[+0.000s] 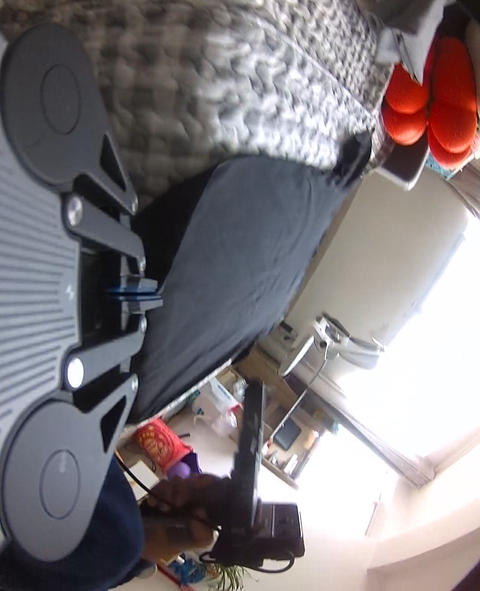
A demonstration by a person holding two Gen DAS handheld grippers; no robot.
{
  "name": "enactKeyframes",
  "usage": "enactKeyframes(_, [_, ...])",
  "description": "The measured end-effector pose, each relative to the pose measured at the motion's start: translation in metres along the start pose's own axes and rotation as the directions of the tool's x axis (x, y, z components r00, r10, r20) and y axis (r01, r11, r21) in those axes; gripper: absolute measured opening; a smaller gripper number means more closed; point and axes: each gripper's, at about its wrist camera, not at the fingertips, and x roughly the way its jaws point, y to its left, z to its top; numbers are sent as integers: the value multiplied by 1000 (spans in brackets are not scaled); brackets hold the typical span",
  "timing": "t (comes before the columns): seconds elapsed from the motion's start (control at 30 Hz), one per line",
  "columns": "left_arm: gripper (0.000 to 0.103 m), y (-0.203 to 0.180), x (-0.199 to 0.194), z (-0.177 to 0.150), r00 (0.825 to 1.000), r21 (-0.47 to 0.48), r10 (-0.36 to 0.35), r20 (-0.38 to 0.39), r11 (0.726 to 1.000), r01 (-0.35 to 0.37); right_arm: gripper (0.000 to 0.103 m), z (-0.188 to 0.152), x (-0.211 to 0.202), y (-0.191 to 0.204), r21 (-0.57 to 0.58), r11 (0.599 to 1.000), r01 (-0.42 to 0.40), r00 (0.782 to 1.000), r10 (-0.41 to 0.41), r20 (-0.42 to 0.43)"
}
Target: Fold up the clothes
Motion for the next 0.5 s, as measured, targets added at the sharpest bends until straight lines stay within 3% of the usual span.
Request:
enactKeyframes(0.23, [1, -16, 29, -7, 999, -29, 0, -38, 1000, -2, 51, 11, 33, 17, 36, 984, -172, 978, 175, -110])
enactKeyframes(0.5, [1, -23, 45, -7, 998, -19, -7, -67, 1000, 6, 51, 15, 80, 28, 38, 966, -254, 941, 256, -221])
